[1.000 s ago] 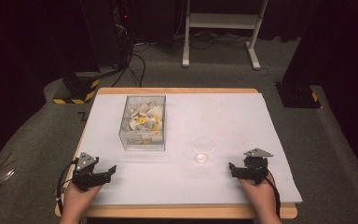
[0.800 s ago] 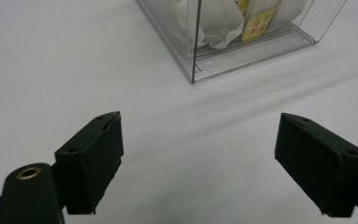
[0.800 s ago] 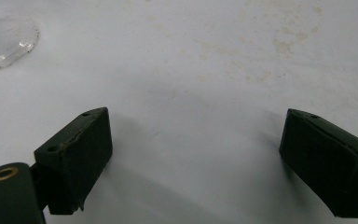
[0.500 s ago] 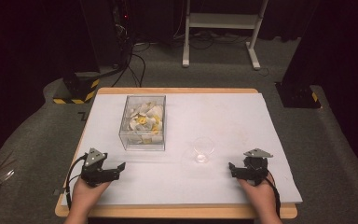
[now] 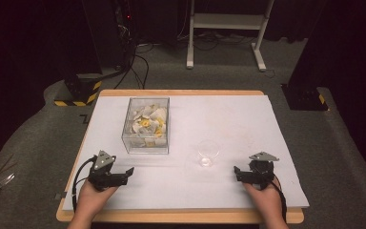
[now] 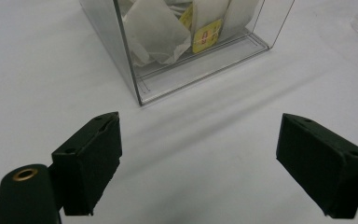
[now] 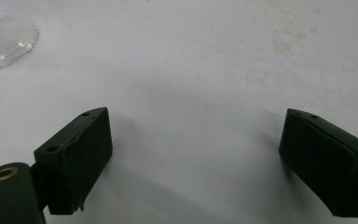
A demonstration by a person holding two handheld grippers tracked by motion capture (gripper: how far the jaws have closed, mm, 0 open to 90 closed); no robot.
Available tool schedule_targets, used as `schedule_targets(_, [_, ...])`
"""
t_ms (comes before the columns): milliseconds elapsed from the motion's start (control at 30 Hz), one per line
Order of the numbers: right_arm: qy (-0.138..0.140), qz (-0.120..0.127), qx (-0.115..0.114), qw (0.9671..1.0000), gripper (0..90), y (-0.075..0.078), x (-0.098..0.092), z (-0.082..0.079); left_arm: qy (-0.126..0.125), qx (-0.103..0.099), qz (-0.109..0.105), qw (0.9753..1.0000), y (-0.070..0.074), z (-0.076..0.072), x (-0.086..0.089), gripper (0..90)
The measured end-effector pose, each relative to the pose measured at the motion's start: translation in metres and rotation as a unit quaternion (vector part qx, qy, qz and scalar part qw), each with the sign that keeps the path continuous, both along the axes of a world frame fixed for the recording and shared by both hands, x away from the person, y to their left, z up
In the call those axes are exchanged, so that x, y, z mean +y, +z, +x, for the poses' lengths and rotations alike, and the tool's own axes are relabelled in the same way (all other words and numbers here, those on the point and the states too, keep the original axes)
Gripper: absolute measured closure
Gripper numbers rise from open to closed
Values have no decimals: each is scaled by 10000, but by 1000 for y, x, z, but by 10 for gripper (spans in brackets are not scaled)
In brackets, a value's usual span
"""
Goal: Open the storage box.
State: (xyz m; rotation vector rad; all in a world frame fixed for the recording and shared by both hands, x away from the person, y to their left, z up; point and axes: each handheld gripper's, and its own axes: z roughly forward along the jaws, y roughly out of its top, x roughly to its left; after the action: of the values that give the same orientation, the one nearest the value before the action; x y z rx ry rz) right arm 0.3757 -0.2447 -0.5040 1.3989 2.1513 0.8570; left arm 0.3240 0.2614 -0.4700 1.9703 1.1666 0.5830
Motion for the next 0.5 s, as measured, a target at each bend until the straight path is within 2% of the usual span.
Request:
schedule_targets(133, [0,0,-1,10000,93,0,0,0,-73,52,-181,9998,2,3,-1,144])
schedule_targets(200, [1,0,-1,10000,93,0,0,0,-37,-30,-135,9999,4,4,-3,145])
schedule_targets(467, [2,0,-1,10000,93,0,0,0,10,-108,-173,9998,10,7,-11,144])
schedule_targets(500, [2,1,0,10000,93,0,0,0,-1,-113,-103,9999,11,8,-12,142])
